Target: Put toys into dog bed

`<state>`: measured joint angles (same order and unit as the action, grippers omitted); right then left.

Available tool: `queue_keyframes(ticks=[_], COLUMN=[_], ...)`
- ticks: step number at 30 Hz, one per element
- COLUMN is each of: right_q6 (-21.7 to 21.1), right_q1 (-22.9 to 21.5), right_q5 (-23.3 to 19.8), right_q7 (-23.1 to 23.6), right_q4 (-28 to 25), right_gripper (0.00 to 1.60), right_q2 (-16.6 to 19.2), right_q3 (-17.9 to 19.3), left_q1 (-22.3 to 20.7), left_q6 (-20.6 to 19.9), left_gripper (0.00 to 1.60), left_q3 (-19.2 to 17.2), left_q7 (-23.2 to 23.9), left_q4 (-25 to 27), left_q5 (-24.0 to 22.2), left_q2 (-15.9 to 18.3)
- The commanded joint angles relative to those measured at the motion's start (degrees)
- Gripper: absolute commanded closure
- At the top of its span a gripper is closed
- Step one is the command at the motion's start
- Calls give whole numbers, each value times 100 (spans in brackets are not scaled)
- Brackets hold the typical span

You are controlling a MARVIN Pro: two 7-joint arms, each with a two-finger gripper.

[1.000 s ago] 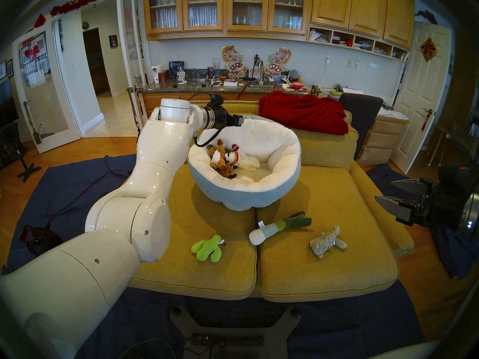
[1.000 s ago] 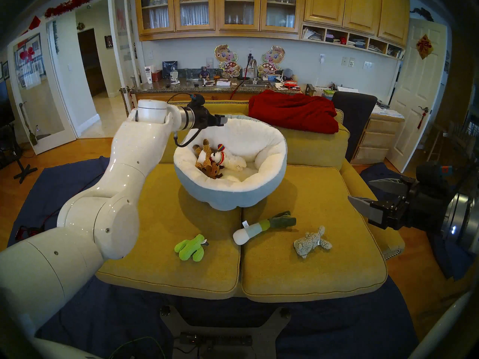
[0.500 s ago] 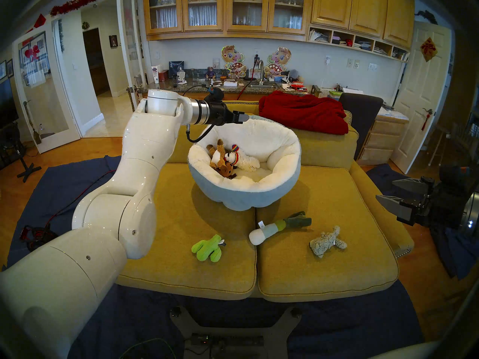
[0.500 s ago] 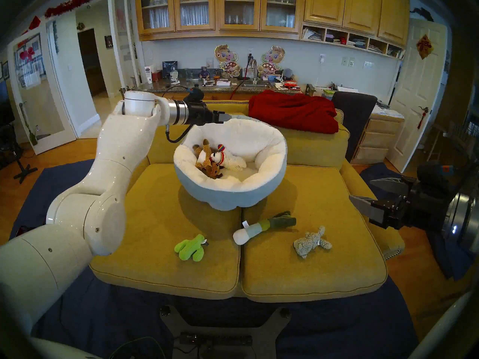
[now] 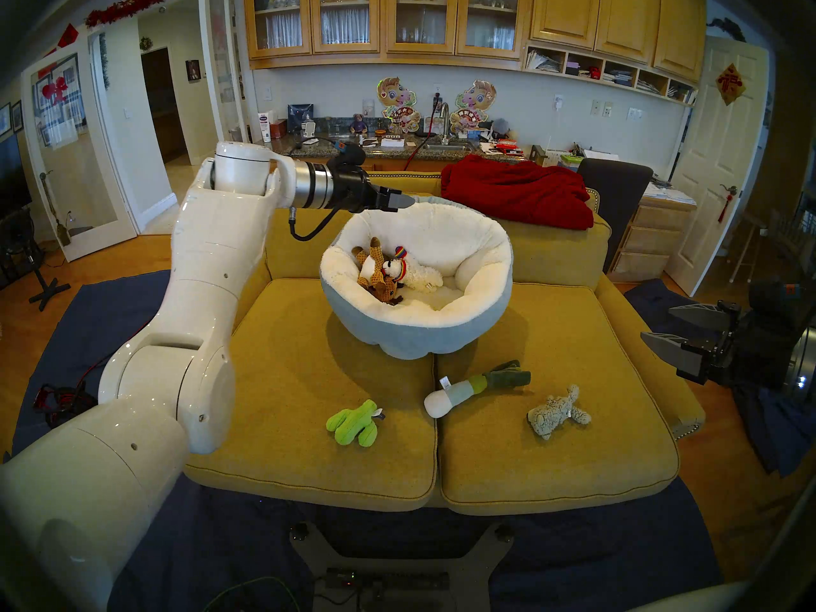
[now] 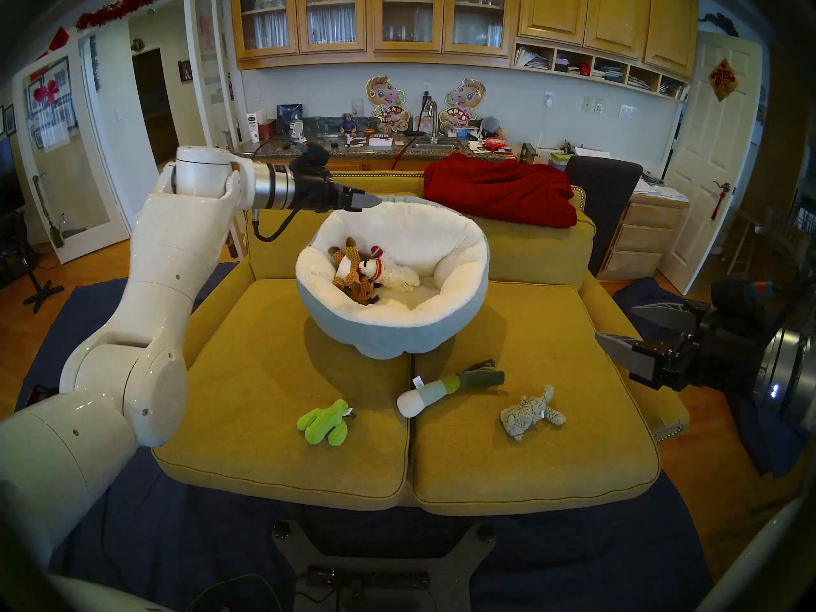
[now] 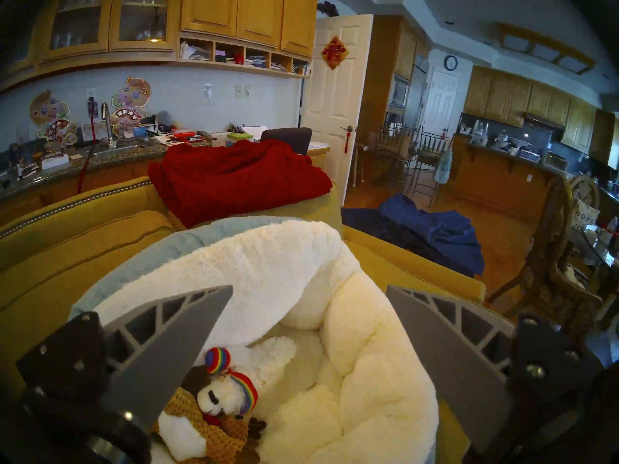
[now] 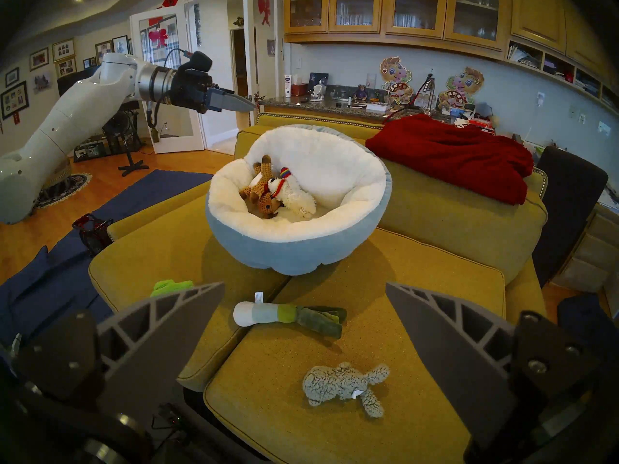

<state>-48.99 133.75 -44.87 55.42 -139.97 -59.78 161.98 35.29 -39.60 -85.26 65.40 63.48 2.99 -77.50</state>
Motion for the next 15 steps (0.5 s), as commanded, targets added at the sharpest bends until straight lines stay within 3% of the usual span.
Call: queue_keyframes(ticks=[1,10,15], right_q6=[3,0,0], right_q1=[-20,-17,-17], right_q5=[10,9,9], right_q7=[-2,1,1], right_q4=[-3,-3,-3], right_gripper=[0,0,0], right_q2=[25,28,28], right_q3=[73,80,80], left_q1=[214,808,1013], left_q6=[-229,-521,-491], left_gripper=[0,0,0], left_q3=[-174,-199,-178], left_q7=[190,164,130], left_q4=[730,1429,1736], left_q5=[-32,-244,-459], left_q2=[464,747,877])
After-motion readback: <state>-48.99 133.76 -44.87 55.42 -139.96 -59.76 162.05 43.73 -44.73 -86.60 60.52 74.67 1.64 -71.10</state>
